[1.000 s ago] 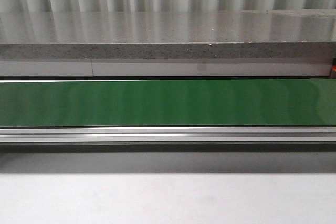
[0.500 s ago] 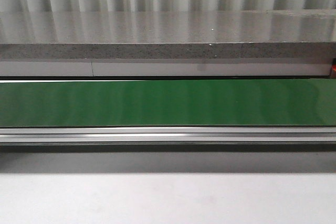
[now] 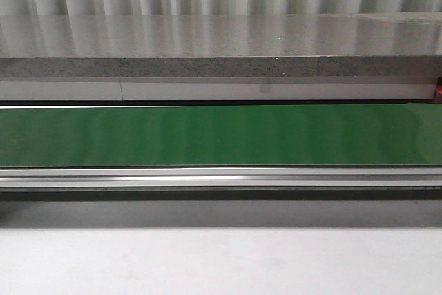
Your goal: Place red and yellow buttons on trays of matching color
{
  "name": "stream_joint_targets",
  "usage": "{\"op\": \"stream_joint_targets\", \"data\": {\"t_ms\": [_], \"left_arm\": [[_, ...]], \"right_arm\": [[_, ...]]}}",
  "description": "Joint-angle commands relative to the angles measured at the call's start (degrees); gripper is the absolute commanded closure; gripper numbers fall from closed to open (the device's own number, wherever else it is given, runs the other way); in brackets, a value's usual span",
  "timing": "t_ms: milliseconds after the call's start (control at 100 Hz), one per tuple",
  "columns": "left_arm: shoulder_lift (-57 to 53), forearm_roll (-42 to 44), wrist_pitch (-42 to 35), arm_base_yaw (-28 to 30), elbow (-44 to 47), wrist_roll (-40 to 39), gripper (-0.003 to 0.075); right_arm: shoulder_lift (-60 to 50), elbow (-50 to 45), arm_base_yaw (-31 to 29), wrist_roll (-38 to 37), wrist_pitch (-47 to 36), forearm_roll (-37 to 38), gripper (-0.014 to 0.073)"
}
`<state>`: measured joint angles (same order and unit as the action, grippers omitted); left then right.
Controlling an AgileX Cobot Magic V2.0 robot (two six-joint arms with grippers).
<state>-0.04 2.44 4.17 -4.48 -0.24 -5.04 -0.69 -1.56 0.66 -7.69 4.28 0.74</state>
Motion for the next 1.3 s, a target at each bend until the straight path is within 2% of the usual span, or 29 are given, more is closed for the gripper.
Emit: {"op": "stream_joint_targets", "data": {"t_ms": [0, 1290], "left_arm": [[-1.2, -0.7, -5.3, 0.1, 1.6, 0.0, 0.0740], [-1.8, -0.8, -6.3, 0.1, 2.7, -0.1, 0.0740]], "right_arm": [[-0.8, -0.1, 0.0, -0.1, -4.7, 0.6, 0.0661], [-0.8, -0.1, 0.0, -0.1, -4.7, 0.6, 0.0661]]}}
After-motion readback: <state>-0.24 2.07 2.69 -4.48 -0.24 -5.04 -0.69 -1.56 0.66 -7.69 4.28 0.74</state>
